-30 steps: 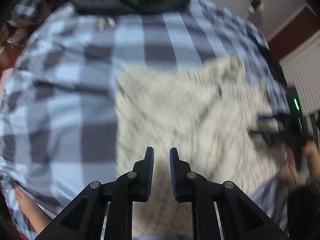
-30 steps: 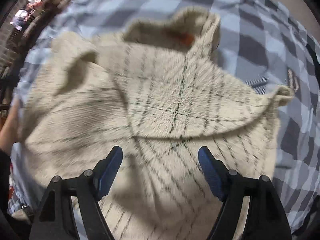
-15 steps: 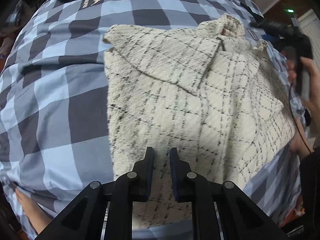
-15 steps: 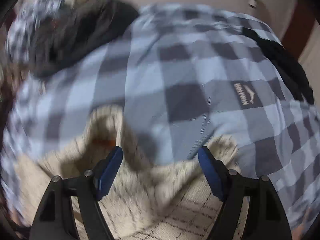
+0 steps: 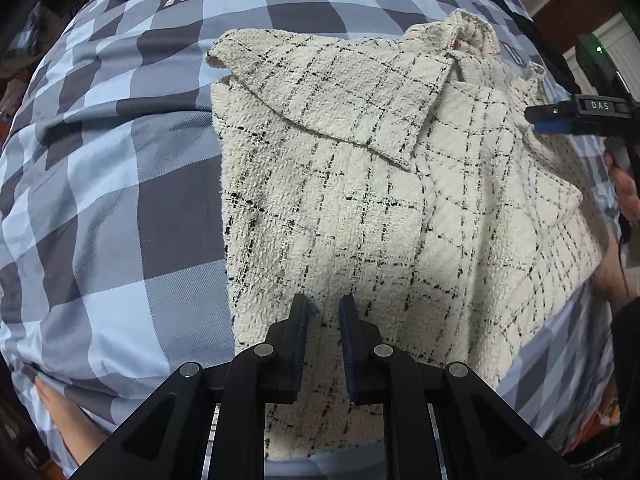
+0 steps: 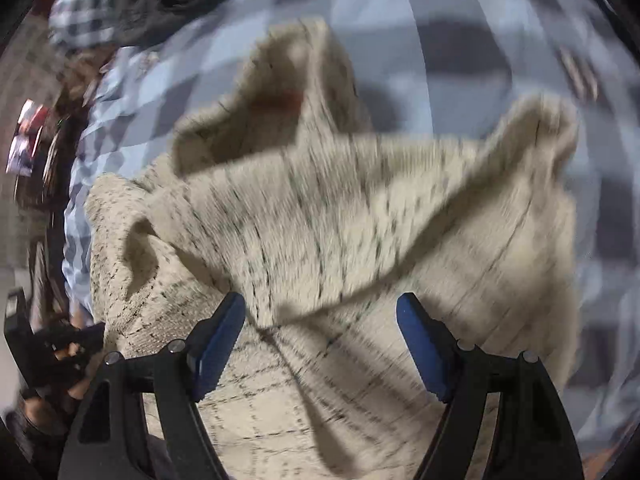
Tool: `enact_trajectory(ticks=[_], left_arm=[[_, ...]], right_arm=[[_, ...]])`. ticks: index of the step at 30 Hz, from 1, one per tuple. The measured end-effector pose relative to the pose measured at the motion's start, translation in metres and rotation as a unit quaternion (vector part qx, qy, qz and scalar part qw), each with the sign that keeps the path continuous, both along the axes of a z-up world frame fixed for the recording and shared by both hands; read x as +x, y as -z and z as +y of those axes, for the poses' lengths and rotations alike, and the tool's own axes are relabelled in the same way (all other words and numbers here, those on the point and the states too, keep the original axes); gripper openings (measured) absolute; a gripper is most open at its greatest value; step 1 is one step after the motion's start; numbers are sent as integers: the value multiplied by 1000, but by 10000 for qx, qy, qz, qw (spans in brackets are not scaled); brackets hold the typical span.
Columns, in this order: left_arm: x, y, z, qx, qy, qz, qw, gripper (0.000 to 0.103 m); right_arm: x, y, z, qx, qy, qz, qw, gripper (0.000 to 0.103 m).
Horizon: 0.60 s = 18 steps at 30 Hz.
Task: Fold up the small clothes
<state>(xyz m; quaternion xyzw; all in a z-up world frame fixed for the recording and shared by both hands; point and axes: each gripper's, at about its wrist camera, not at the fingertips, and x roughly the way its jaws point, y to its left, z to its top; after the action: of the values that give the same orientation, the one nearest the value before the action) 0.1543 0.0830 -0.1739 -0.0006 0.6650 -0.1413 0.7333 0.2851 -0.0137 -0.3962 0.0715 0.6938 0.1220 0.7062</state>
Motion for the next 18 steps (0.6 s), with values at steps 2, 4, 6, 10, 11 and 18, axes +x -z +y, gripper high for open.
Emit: enact_trajectory(ticks=[2, 4, 6, 10, 11, 18], left_arm=[[0, 3, -2, 33, 10, 28, 10000, 14], [1, 5, -5, 65, 33, 46, 10000, 14], [1, 7, -5, 65, 34, 62, 10000, 14], [0, 6, -3, 32, 24, 68, 10000, 14], [4, 7, -6, 27, 30, 67, 10000, 14], [5, 11, -1, 36, 2, 160, 9999, 14]], right_arm=[[-2, 2, 7, 275, 87, -98, 9995, 60], [12, 8, 12, 487, 148, -236, 9984, 28], [22, 13, 16, 670, 299, -404, 9965, 3], [57, -19, 14, 1141, 819, -1457, 9793, 1], [62, -29, 9, 1299, 975, -1650, 9728, 1], [80, -64, -77, 2894, 3308, -1763, 8808, 63]])
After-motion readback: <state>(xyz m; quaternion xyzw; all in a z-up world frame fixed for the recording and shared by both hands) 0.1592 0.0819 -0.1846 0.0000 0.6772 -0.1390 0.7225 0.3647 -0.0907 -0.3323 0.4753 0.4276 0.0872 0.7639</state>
